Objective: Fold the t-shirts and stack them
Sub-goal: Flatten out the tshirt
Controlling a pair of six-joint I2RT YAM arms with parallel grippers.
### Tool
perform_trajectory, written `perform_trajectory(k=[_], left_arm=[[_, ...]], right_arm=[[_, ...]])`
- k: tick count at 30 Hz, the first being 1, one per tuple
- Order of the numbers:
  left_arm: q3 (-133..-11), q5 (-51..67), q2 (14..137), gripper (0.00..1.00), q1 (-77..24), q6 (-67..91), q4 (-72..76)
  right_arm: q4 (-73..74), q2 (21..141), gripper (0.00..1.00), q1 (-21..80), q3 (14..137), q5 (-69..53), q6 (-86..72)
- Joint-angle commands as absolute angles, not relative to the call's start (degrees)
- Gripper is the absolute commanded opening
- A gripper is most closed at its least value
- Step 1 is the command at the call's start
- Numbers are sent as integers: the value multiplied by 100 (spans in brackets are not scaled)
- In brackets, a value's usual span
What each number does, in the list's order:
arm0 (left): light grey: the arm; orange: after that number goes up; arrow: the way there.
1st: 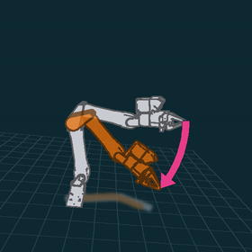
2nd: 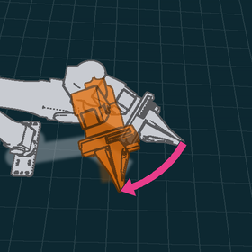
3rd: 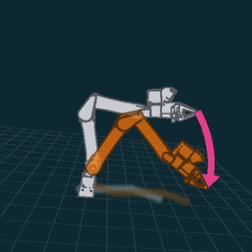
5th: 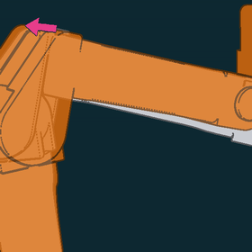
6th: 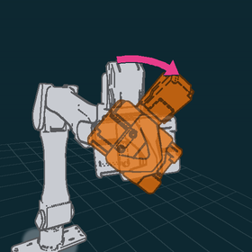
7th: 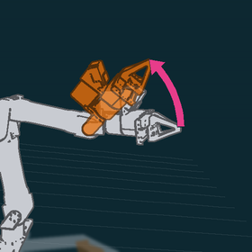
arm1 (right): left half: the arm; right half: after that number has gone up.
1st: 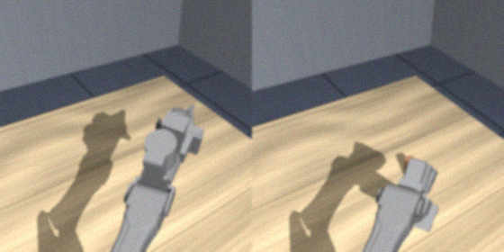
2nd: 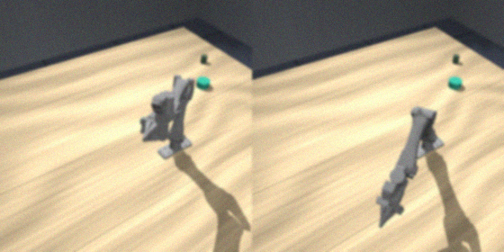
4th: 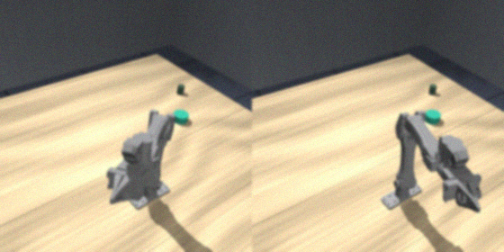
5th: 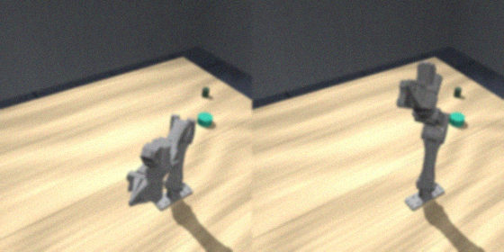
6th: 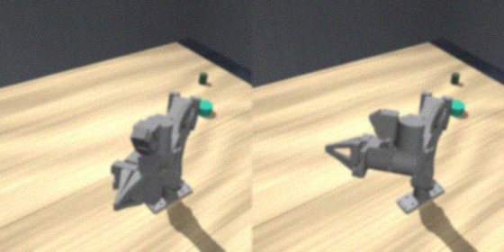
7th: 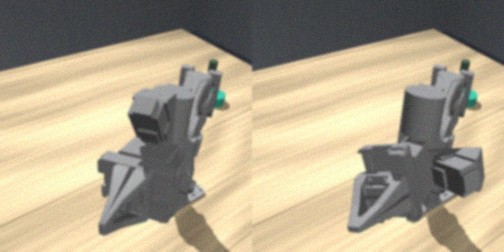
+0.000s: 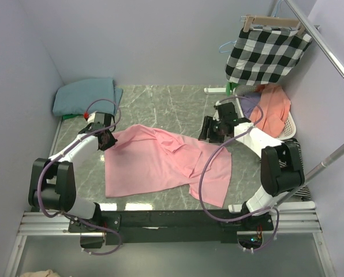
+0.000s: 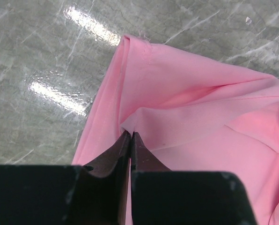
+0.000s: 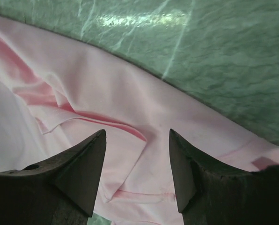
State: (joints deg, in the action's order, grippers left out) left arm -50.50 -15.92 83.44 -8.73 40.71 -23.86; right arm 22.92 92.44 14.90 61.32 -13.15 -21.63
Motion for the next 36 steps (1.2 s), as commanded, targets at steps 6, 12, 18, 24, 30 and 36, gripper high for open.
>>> perform_trajectory(k=[6, 12, 18, 24, 30, 36], left_arm=[[-5168, -1670, 8481, 8, -896, 3955, -2320], [-5168, -1679, 8481, 8, -896, 3946, -2312], [-5168, -1696, 8517, 8, -896, 3946, -2338], [-5159, -1723, 8517, 8, -896, 3946, -2364], [-5203, -1723, 8543, 8, -896, 3946, -2338], [-5518, -1810, 8596, 8, -896, 3903, -2294]], right_arm=[[1477, 9510, 61, 1529, 5696, -2346, -2400], [1407, 9641, 59, 1529, 5529, -2531, -2364], [1266, 9668, 57, 1529, 5335, -2663, -2382], [1196, 9730, 40, 1529, 5317, -2821, -2373], [1265, 9729, 4, 1529, 5545, -2707, -2259], [1485, 9536, 0, 1503, 6107, -2111, -2136]])
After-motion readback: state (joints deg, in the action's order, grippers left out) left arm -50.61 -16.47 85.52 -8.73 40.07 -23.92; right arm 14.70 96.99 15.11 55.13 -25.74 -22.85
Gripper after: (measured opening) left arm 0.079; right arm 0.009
